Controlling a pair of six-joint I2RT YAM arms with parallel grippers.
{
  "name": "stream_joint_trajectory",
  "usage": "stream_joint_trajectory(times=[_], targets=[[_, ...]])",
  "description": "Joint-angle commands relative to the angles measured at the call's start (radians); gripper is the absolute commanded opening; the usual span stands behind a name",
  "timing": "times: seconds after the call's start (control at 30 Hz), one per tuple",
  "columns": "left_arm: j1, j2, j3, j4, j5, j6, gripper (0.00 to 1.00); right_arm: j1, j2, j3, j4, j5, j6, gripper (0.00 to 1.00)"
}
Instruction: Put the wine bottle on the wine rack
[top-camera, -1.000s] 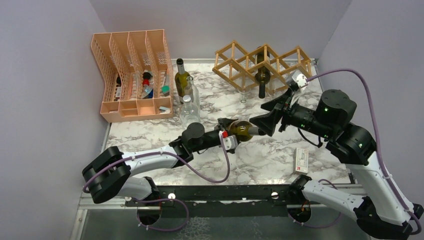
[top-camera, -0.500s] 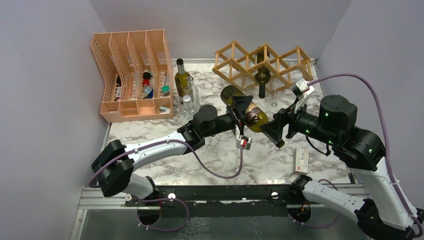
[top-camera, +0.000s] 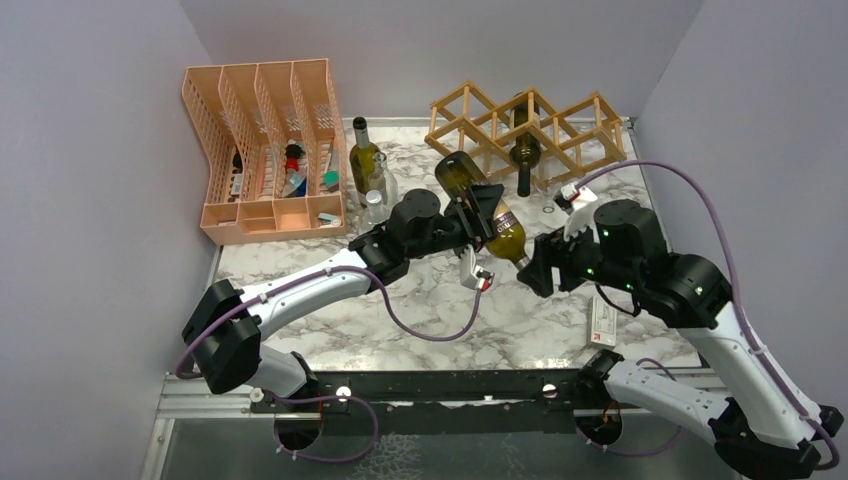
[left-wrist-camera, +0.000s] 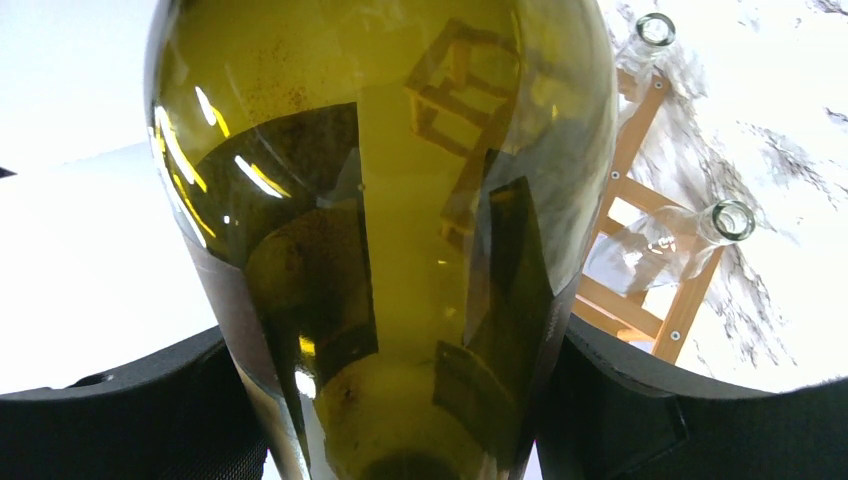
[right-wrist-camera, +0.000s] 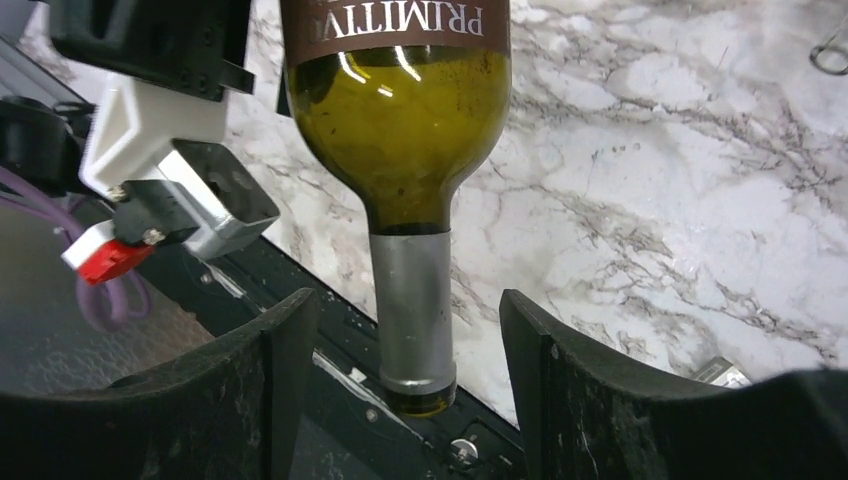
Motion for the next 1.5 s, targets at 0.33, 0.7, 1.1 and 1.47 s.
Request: stream_joint_trajectory(times=[0.33, 0.7, 1.1, 1.47], targets=[[-0.003, -0.031, 0.065, 0.021, 0.033, 0.068, 0.0, 0.004, 0.083, -0.168, 0.196, -0.066, 0.021, 0.65], [-0.003, -0.046, 0.065, 0.013, 0.044, 0.036, 0.0, 0.004, 0.124, -0.238, 0.291, -0.055, 0.044, 0.47], [-0.003, -0.069, -0.012, 0.122, 0.044, -0.02, 0.83, 0.004, 0.07, -0.207, 0.311, 0.063, 0.066, 0.01], [-0.007, -0.108, -0.023, 0.071, 0.024, -0.115, 0.99, 0.004, 0.017, -0.125, 0.336, 0.369, 0.154, 0.01]])
